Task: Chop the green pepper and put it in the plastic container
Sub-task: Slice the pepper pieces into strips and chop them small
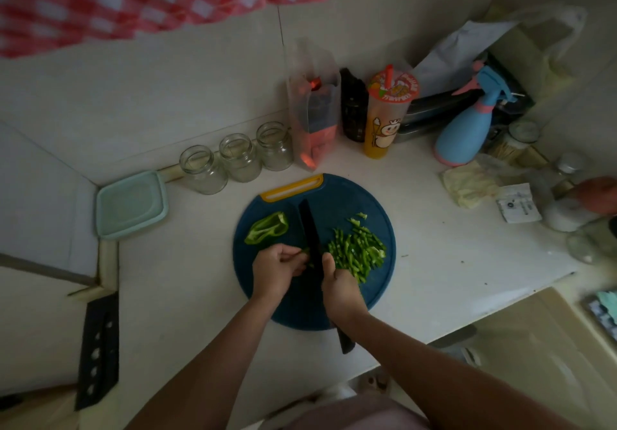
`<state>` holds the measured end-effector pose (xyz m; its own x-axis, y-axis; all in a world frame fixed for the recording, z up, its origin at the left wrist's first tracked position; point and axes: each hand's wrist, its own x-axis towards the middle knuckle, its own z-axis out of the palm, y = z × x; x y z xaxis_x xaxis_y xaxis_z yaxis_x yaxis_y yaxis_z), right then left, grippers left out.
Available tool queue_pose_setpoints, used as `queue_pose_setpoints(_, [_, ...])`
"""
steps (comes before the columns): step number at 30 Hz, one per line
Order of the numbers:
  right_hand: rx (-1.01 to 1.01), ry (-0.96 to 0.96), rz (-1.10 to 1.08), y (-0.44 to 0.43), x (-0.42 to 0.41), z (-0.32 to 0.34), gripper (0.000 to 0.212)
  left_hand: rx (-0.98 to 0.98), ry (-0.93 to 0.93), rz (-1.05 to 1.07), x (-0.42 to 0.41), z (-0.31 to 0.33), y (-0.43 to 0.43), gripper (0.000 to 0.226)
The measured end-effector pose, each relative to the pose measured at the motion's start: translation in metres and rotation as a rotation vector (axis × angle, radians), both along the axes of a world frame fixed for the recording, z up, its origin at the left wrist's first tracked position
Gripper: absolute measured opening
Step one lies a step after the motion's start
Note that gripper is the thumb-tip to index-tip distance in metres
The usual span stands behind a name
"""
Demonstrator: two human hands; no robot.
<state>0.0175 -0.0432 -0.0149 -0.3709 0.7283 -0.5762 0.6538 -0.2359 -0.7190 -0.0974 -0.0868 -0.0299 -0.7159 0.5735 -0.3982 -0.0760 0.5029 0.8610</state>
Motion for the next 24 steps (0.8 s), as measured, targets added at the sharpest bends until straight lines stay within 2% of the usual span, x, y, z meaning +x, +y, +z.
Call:
queue_pose_setpoints(4, [-0.042, 0.029, 0.017, -0.008, 0.022, -0.006, 0.06, 0.025, -0.025, 0.03, 0.003, 0.002, 0.0, 0.006])
queue_pose_setpoints(16, [-0.078, 0.126, 0.063, -0.007, 0.034, 0.01, 0.061, -0.09, -0.076, 0.049, -0.002, 0.008, 0.009, 0.011])
queue_pose_setpoints(24, [-0.103, 0.091, 0.085, -0.007, 0.031, 0.01, 0.061, -0.098, -0.062, 0.061, 0.0, 0.011, 0.011, 0.012])
